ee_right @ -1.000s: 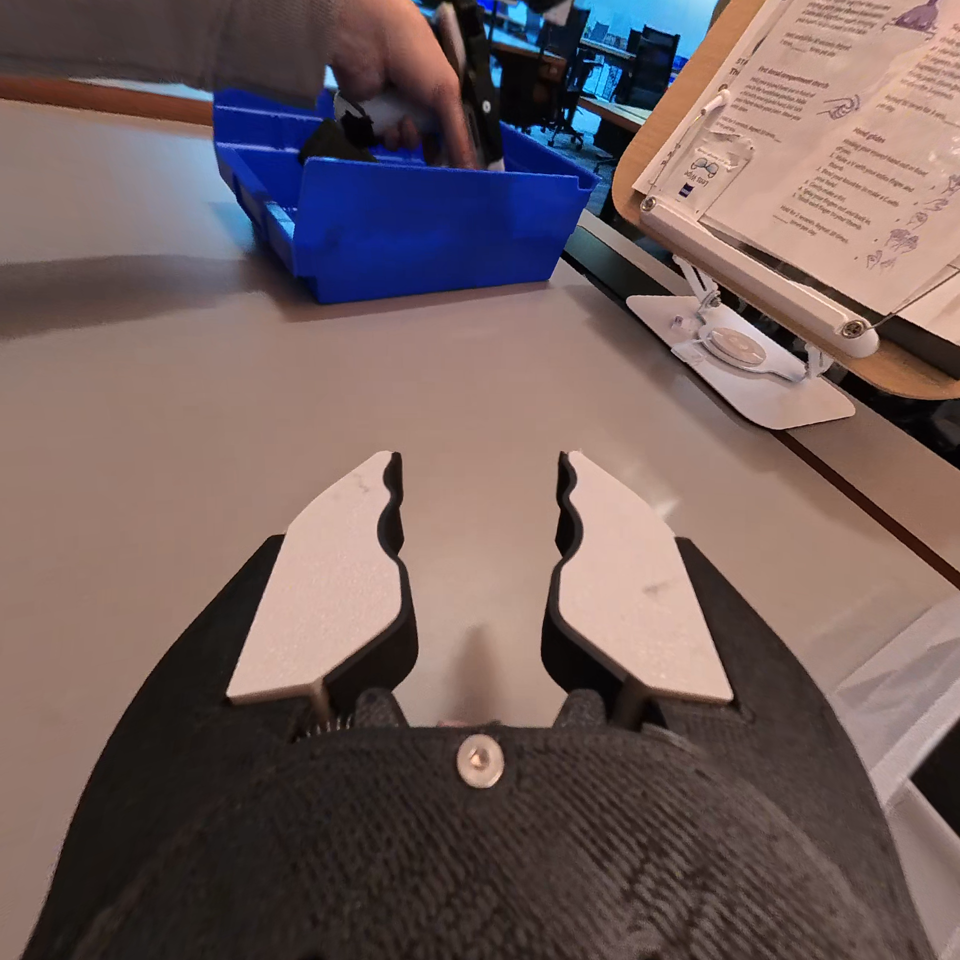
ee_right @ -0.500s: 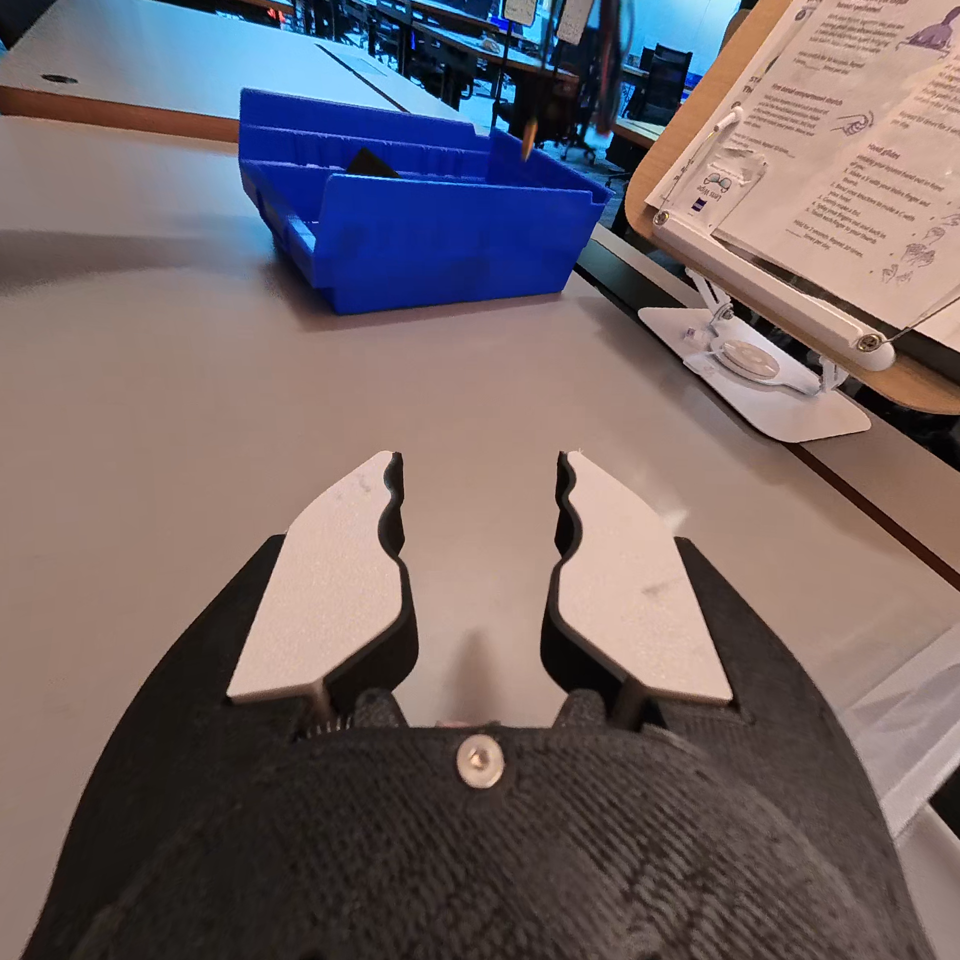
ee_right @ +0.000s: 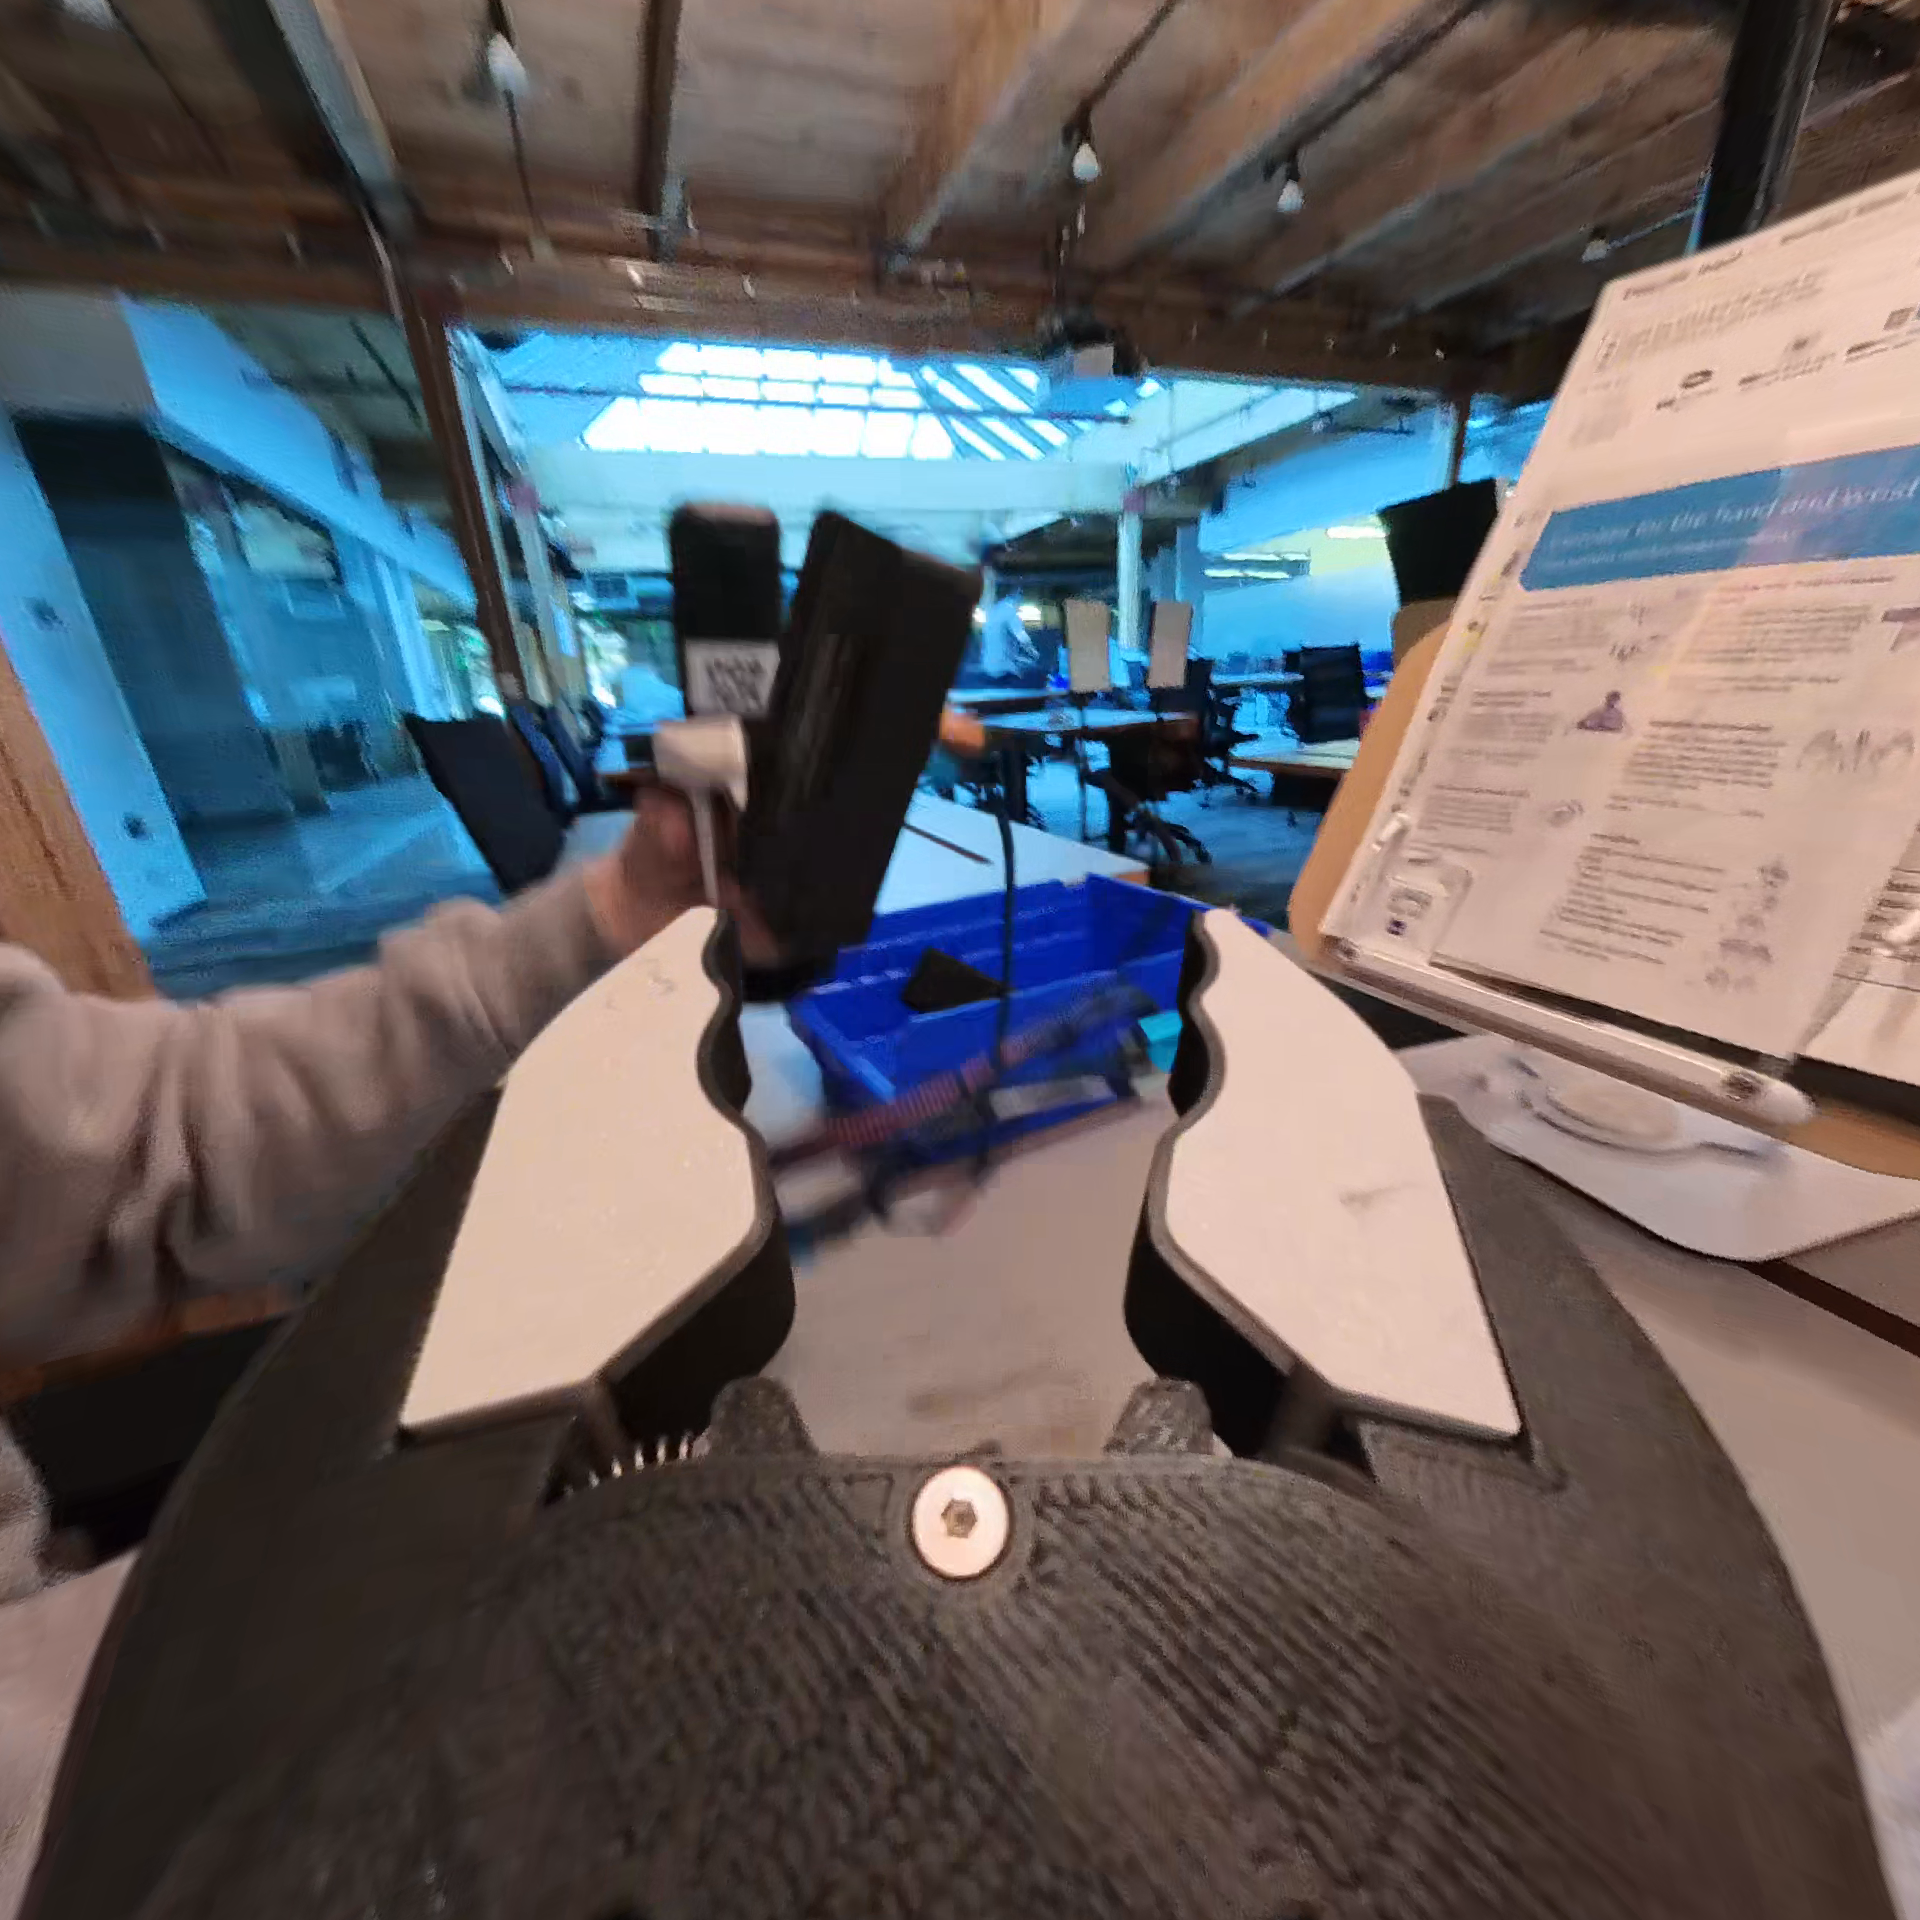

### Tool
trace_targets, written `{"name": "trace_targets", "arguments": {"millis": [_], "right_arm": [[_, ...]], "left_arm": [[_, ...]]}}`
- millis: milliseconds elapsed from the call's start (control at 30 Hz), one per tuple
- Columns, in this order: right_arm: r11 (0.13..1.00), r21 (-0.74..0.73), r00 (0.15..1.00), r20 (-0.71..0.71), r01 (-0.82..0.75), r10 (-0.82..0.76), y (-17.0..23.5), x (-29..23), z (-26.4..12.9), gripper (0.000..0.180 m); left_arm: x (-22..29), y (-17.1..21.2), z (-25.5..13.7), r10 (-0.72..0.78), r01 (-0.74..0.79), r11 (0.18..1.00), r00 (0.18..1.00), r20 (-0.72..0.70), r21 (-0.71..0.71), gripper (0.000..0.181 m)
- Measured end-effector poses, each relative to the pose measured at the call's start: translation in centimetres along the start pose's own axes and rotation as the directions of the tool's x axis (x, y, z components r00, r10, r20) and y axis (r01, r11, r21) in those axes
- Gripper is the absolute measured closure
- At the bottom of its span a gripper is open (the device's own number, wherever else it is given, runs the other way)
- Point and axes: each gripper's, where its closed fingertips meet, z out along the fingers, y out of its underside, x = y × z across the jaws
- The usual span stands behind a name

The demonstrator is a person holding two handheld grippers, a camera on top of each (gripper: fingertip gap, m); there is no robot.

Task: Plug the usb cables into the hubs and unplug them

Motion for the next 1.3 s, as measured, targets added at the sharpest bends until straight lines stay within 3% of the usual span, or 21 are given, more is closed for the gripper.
{"name": "trace_targets", "arguments": {"millis": [233,267,300,400,500,600,733,833,967,1133,1200,1300], "right_arm": [[0.995,-0.096,0.996,0.081,-0.025,0.033,2.2,-0.8,0.3,0.121],[0.997,-0.072,0.997,0.079,-0.005,0.011,2.2,-0.7,0.4,0.125],[0.999,-0.045,0.992,0.125,0.014,-0.008,2.0,-1.4,0.3,0.143],[0.999,-0.023,0.992,0.126,0.033,-0.03,1.8,-1.2,0.3,0.146],[0.996,-0.035,0.993,0.084,0.081,-0.078,1.8,-0.8,0.3,0.15],[0.984,-0.066,0.986,-0.006,0.164,-0.165,1.8,-0.3,0.5,0.151],[0.966,-0.128,0.948,-0.202,0.225,-0.247,1.7,1.4,0.4,0.151],[0.95,-0.169,0.915,-0.271,0.262,-0.301,1.8,1.2,0.7,0.151],[0.914,-0.261,0.886,-0.27,0.31,-0.377,3.4,-0.1,1.7,0.151],[0.907,-0.302,0.894,-0.251,0.292,-0.372,4.3,-1.1,2.3,0.151],[0.891,-0.328,0.91,-0.165,0.314,-0.381,4.7,-1.7,2.4,0.15],[0.831,-0.404,0.913,0.027,0.382,-0.406,5.6,-2.5,1.6,0.129]], "left_arm": [[2.7,7.5,6.1,-0.027,0.016,0.998,0.98,-0.196,-0.061,0.15],[2.9,8.3,6.6,-0.011,-0.01,0.995,0.978,-0.207,-0.099,0.15],[2.9,8.9,7.0,0.006,-0.033,0.991,0.979,-0.202,-0.133,0.15],[2.4,9.2,7.3,0.034,-0.061,0.987,0.983,-0.178,-0.147,0.151],[0.8,8.9,7.0,0.114,-0.12,0.984,0.992,-0.05,-0.129,0.153],[-0.3,9.4,7.3,0.192,-0.169,0.964,0.977,0.093,-0.207,0.152],[-1.7,9.9,7.8,0.273,-0.173,0.944,0.886,0.375,-0.28,0.124],[-2.2,12.0,9.0,0.215,-0.062,0.953,0.828,0.518,-0.297,0.101],[-2.5,13.7,10.9,0.14,0.03,0.964,0.791,0.596,-0.265,0.096],[-3.5,13.2,10.4,0.162,0.008,0.97,0.728,0.666,-0.245,0.109],[-3.6,13.5,10.0,0.183,0.005,0.961,0.734,0.653,-0.275,0.109],[-3.1,14.0,9.7,0.191,-0.033,0.959,0.808,0.557,-0.281,0.109]]}}
